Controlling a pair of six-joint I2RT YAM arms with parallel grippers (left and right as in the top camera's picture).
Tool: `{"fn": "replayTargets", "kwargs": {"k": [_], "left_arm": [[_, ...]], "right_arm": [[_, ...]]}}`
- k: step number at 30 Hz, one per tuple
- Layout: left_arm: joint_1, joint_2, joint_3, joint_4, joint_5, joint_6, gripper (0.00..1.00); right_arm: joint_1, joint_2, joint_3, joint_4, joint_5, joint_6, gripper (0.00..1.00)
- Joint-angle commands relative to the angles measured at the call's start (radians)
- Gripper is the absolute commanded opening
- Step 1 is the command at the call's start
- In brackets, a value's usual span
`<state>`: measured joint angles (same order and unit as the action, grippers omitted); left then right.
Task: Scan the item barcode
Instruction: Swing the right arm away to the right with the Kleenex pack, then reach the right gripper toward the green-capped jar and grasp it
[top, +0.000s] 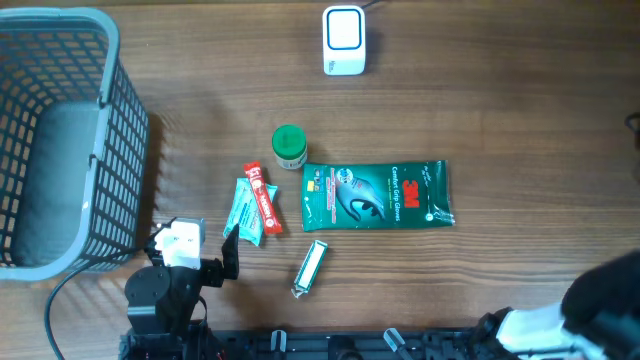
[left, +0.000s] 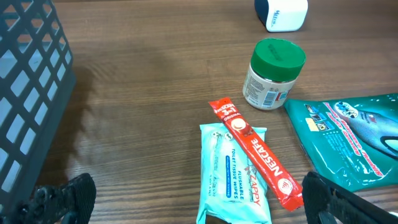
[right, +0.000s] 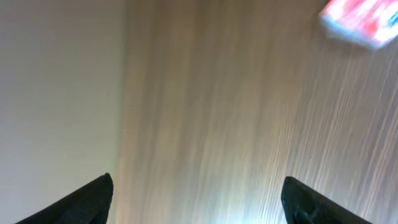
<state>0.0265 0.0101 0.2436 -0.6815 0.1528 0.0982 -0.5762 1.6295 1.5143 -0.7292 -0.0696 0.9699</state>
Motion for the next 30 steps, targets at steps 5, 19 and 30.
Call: {"fn": "replayTargets", "kwargs": {"k": [5,19,30], "left_arm": [[0.003,-0.003,-0.009,0.003,-0.009,-0.009,1.0],[0.004,-0.003,-0.009,0.003,-0.009,-0.01,1.0],[0.004,-0.003,-0.009,0.003,-0.009,-0.01,1.0]], "right_arm": [[0.499,-0.082,0.011,-0.166,-0.172,-0.169,0.93],[1.114,0.106,0.047,-0.125,-0.104,-0.517,0.99],[1.198,0.449,0.522,-0.446,-0.014,-0.416,0.99]]}}
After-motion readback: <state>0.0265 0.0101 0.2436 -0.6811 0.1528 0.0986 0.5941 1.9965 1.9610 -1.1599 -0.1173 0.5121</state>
